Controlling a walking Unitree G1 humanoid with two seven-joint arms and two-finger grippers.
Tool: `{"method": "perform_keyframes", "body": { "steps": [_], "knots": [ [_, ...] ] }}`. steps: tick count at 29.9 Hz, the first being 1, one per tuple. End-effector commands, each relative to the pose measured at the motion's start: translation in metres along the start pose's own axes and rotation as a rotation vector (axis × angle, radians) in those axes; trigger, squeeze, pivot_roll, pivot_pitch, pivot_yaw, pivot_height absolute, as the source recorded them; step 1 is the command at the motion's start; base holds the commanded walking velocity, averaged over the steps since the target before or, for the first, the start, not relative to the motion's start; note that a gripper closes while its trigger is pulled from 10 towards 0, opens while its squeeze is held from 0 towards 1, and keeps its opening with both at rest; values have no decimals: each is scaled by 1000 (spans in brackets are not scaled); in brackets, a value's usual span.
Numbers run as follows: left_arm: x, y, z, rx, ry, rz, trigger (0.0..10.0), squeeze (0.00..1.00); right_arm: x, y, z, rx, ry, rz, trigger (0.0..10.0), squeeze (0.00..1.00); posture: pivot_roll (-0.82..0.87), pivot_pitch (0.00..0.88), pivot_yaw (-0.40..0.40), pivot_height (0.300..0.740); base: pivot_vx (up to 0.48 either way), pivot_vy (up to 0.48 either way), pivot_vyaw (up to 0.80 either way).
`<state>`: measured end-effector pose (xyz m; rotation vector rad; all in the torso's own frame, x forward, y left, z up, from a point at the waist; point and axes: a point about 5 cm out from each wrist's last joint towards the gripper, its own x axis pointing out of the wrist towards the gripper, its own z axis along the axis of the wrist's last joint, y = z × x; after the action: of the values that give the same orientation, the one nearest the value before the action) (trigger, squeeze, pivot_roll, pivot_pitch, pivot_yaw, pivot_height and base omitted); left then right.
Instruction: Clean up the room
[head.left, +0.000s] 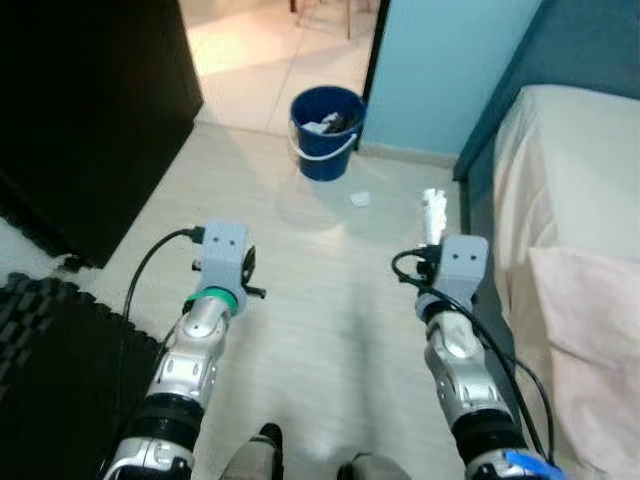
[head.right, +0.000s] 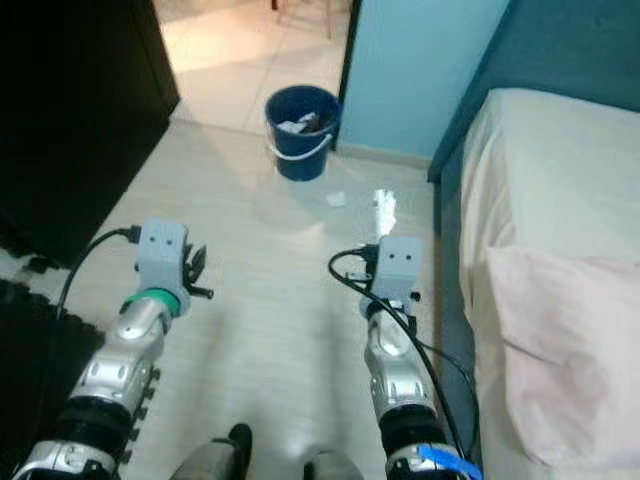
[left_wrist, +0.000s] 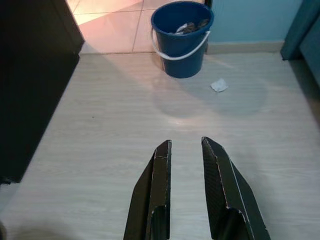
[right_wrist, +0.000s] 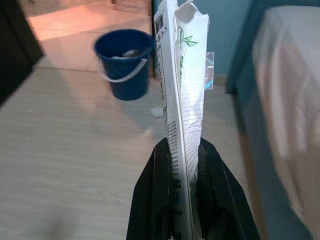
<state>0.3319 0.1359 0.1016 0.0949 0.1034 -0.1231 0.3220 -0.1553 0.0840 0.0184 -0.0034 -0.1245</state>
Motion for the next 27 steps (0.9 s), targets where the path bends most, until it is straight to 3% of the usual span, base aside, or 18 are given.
{"method": "perform_keyframes", "body": {
  "steps": [1,27],
  "knots": [
    [-3,1,-8,5,31,-1,10000,0,-3,0,-7,5,32,-4,10000,0,66,116,29,740,379,0,0],
    [-1,6,-6,-30,27,36,10000,0,-3,1,-9,13,38,-9,10000,0,68,117,40,740,402,0,0]
  ]
}}
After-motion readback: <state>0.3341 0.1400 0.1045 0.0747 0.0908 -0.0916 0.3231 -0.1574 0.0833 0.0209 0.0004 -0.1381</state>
